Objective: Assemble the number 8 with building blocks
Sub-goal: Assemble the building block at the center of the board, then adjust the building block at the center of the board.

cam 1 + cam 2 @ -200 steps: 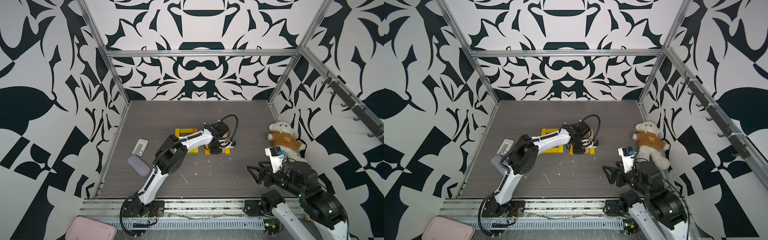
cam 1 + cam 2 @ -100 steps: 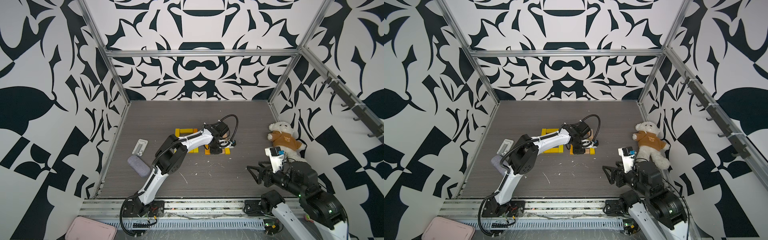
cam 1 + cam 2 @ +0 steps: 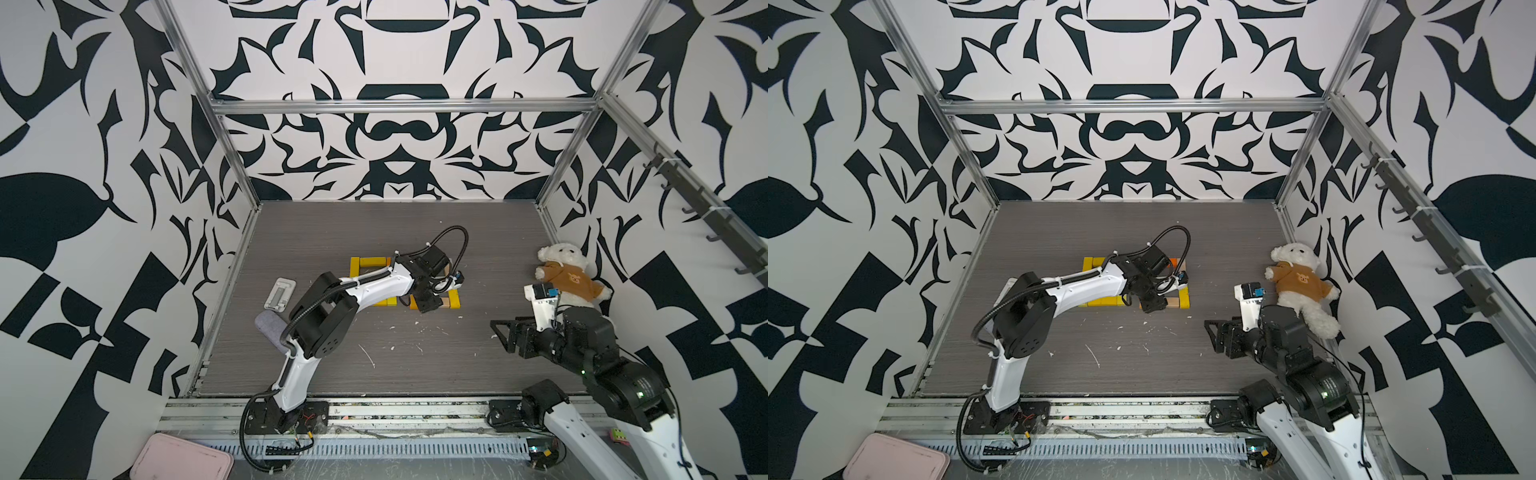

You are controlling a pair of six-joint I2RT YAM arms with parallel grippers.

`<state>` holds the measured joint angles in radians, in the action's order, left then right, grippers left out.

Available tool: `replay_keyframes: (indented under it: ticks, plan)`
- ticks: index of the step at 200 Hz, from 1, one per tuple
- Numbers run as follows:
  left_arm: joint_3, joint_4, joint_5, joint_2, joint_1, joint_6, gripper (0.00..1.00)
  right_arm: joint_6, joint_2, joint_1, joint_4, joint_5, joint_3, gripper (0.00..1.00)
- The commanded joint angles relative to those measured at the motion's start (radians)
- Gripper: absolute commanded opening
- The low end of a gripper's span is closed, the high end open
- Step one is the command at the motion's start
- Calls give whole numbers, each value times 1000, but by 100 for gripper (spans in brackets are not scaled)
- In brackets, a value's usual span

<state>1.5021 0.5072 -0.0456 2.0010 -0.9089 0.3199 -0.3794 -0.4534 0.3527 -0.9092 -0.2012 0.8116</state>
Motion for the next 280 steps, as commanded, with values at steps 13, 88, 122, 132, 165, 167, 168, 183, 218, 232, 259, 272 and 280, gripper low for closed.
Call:
replay_keyframes:
  ticks: [13,88,122,132,165,167,168,183,218,232,259,272,280]
  plan:
    - [-165,-224,9,-166,5,-323,59,-87,-76,-3,217,2,-97,81]
    - [-271,-283,75,-249,11,-840,99,-112,-434,-14,584,-10,-168,78]
    - [-294,-293,53,-230,33,-977,99,-119,-620,-91,735,-112,-181,75]
    - [-297,-297,39,-220,47,-1008,100,-119,-669,-112,774,-140,-181,75]
    - [-275,-302,-13,-169,73,-1047,99,-113,-804,-144,863,-204,-180,74]
    - [-272,-298,-9,-166,73,-1047,99,-112,-809,-144,869,-205,-181,74]
    - [-271,-296,-7,-164,73,-1047,99,-112,-813,-144,871,-206,-181,74]
    - [-263,-285,14,-149,74,-1046,99,-110,-851,-147,897,-209,-184,75]
    - [-243,-269,3,-110,79,-1062,100,-106,-936,-151,940,-229,-183,75]
    - [-241,-273,0,-102,80,-1062,100,-107,-952,-152,963,-239,-190,74]
    - [-233,-281,-19,-90,82,-1059,99,-105,-988,-153,986,-239,-186,75]
    - [-222,-274,-26,-80,82,-1057,100,-100,-1017,-152,993,-245,-177,74]
    - [-216,-270,-28,-73,81,-1057,99,-98,-1033,-153,999,-254,-172,75]
